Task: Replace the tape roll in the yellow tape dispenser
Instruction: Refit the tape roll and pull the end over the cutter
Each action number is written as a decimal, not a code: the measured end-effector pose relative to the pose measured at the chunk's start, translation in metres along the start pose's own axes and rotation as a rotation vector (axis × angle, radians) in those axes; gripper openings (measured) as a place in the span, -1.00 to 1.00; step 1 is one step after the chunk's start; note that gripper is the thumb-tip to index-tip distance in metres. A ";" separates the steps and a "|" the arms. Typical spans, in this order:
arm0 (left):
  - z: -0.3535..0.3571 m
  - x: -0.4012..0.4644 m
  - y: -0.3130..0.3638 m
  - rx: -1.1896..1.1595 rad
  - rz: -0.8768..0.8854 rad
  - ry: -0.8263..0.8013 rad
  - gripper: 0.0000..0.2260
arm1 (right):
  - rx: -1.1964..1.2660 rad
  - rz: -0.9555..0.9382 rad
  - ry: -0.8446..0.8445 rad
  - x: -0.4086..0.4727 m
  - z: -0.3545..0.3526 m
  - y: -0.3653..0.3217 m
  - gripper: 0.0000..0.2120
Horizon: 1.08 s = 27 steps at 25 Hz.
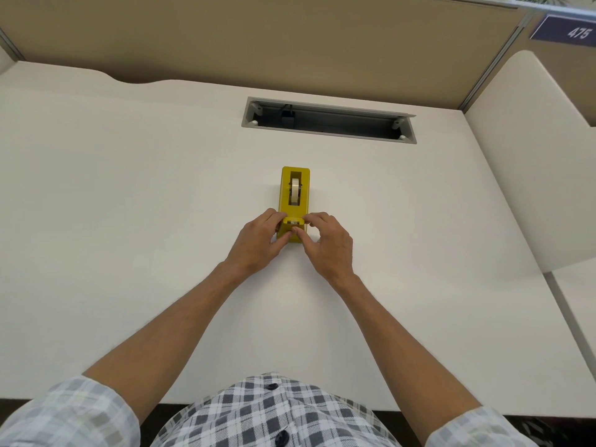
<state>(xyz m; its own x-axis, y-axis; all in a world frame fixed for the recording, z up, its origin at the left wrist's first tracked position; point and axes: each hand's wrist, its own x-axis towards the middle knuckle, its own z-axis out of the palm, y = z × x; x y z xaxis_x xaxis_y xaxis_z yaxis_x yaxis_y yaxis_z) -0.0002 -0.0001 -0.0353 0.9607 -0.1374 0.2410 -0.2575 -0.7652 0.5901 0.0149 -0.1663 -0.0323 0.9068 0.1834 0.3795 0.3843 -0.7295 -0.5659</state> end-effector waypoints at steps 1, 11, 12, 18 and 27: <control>-0.001 0.000 0.000 -0.004 -0.003 0.004 -0.69 | 0.005 -0.008 -0.009 -0.001 0.001 0.000 -0.73; -0.002 -0.003 0.002 -0.031 -0.015 0.000 -0.63 | 0.043 -0.026 -0.059 -0.004 0.001 0.004 -0.68; -0.002 -0.003 0.002 -0.034 -0.018 -0.002 -0.62 | 0.042 -0.028 -0.066 -0.003 0.001 0.005 -0.66; -0.004 -0.001 0.003 -0.031 -0.027 -0.001 -0.68 | 0.008 -0.007 -0.059 -0.002 0.000 0.003 -0.71; -0.008 0.001 0.007 -0.003 -0.035 -0.004 -0.71 | -0.060 -0.013 -0.077 0.002 -0.005 -0.002 -0.74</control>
<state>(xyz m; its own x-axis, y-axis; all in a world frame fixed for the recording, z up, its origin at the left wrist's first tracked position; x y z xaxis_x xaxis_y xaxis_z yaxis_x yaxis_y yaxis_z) -0.0020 -0.0002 -0.0246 0.9696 -0.1132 0.2170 -0.2240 -0.7675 0.6007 0.0157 -0.1677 -0.0272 0.9133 0.2419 0.3276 0.3873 -0.7643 -0.5155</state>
